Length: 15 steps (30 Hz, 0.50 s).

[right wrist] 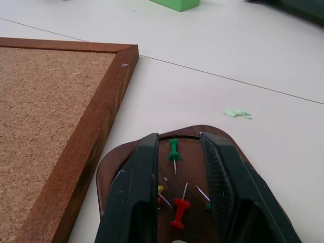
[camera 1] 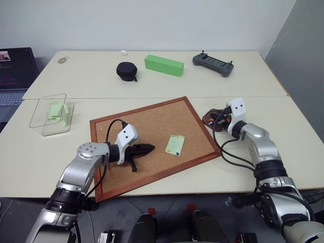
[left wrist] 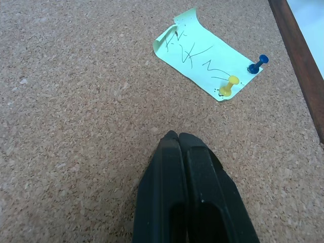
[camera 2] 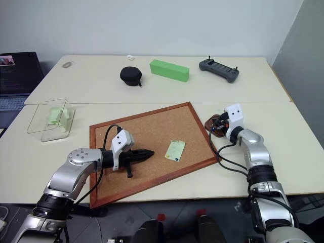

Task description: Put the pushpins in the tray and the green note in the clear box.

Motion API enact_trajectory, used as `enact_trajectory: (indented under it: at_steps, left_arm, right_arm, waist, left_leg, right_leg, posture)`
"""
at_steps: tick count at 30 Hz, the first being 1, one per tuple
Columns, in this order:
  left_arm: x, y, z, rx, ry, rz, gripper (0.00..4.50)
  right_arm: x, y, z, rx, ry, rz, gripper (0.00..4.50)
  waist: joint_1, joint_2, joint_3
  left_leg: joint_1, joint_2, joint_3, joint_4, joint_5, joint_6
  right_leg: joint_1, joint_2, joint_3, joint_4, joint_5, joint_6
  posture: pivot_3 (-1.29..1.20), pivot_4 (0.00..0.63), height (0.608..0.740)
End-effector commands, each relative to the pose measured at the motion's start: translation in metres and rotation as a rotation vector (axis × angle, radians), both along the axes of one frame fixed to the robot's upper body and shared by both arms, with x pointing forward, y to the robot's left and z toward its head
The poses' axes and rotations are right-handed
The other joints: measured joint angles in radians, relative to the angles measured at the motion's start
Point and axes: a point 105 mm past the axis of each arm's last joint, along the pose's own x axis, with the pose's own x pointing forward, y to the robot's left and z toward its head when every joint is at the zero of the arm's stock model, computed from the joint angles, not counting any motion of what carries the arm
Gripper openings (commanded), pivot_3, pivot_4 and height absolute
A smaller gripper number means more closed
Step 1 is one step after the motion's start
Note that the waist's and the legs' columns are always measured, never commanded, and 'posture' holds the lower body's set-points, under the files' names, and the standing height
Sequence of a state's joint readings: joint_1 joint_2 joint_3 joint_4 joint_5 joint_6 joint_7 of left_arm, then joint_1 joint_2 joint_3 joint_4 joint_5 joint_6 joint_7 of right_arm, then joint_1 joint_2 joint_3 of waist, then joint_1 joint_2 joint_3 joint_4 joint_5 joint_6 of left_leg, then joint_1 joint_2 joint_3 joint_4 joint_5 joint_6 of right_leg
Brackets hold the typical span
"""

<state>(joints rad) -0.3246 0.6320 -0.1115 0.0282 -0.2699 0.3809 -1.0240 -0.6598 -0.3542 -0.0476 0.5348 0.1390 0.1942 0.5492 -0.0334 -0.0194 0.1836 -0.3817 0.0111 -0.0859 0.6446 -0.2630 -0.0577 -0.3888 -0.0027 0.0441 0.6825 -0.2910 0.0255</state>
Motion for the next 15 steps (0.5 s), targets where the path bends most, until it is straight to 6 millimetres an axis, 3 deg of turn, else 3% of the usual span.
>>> enact_trajectory:
  at_steps: [1,7,11,15]
  left_arm:
    - [-0.001,0.000,0.003,0.005,-0.009,-0.006,0.00]
    - [-0.001,0.001,0.002,0.009,-0.004,-0.006,0.00]
    - [-0.001,0.002,0.001,0.013,0.002,-0.007,0.00]
    - [-0.002,0.003,-0.002,0.026,0.006,-0.011,0.00]
  right_arm:
    - [-0.016,0.016,0.034,-0.046,-0.133,0.173,1.34]
    - [-0.071,0.054,0.045,-0.031,-0.151,0.499,1.34]
    - [-0.112,0.081,0.030,-0.096,-0.120,0.678,1.34]
    - [-0.127,0.096,0.016,-0.119,-0.105,0.747,1.34]
  waist:
    - [0.000,0.000,0.000]
    - [0.001,0.000,0.000]
    - [0.001,0.001,0.000]
    - [0.001,0.001,0.000]
  left_leg:
    - [0.000,0.000,0.000,0.000,0.000,0.000]
    - [0.000,0.000,-0.001,0.000,0.000,0.000]
    - [0.000,0.001,-0.001,0.000,0.000,0.000]
    - [0.000,0.000,-0.001,0.000,0.000,0.000]
  right_leg:
    - [0.000,0.000,0.000,0.000,0.000,0.000]
    - [0.000,0.000,-0.001,0.000,0.000,0.000]
    - [0.001,0.000,-0.001,0.000,0.000,0.000]
    - [0.001,0.000,-0.001,-0.001,0.000,0.000]
  posture:
    - [0.00,0.150,0.740]
    - [0.00,0.150,0.740]
    - [0.00,0.150,0.740]
    - [0.00,0.150,0.740]
